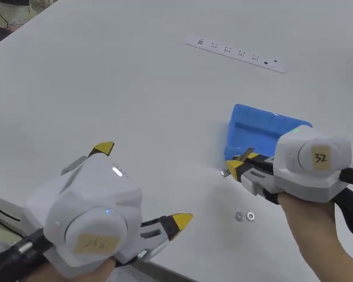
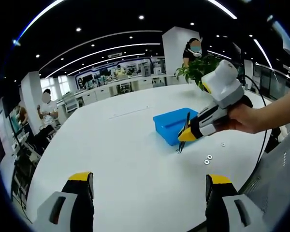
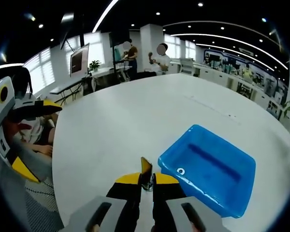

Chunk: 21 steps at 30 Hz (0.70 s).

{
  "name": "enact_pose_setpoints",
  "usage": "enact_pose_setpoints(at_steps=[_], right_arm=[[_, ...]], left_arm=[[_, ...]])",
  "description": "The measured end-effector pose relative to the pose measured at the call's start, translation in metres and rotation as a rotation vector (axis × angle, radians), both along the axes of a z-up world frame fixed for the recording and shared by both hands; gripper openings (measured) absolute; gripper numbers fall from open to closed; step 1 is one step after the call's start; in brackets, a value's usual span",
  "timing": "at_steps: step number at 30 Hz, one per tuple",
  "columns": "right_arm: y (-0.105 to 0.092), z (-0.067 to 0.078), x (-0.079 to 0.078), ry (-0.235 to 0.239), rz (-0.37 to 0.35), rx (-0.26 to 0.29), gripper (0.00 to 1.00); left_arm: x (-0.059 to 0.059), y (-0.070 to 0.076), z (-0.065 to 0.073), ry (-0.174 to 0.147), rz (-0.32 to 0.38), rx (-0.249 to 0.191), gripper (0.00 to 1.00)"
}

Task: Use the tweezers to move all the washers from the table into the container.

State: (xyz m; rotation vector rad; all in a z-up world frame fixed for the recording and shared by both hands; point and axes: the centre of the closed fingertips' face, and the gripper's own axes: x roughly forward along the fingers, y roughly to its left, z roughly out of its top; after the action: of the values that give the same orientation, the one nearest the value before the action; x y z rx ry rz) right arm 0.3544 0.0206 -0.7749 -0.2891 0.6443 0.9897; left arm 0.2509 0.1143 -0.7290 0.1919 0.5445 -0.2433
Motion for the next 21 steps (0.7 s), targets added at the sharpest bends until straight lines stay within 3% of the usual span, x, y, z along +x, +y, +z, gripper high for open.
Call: enact_pose_setpoints(at_steps=[11,16,18,21], right_arm=[[-0.001,-0.003,0.001,0.001,-0.009,-0.012,0.04],[-0.002,-0.003,0.001,0.028,-0.034,-0.003,0.04],[-0.001,0.0,-0.002,0.041,-0.032,0.012,0.04],[0.001,0.007,-0.008,0.023,-0.003,0.008,0.04]], left_arm=[[0.0,-0.001,-0.001,0.004,-0.005,0.006,0.99],[0.0,-0.001,0.001,-0.007,-0.004,-0.002,0.99],[-0.001,-0.002,0.002,-0.008,-0.006,-0.002,0.99],[-0.001,-0.002,0.001,-0.009,-0.007,0.0,0.99]])
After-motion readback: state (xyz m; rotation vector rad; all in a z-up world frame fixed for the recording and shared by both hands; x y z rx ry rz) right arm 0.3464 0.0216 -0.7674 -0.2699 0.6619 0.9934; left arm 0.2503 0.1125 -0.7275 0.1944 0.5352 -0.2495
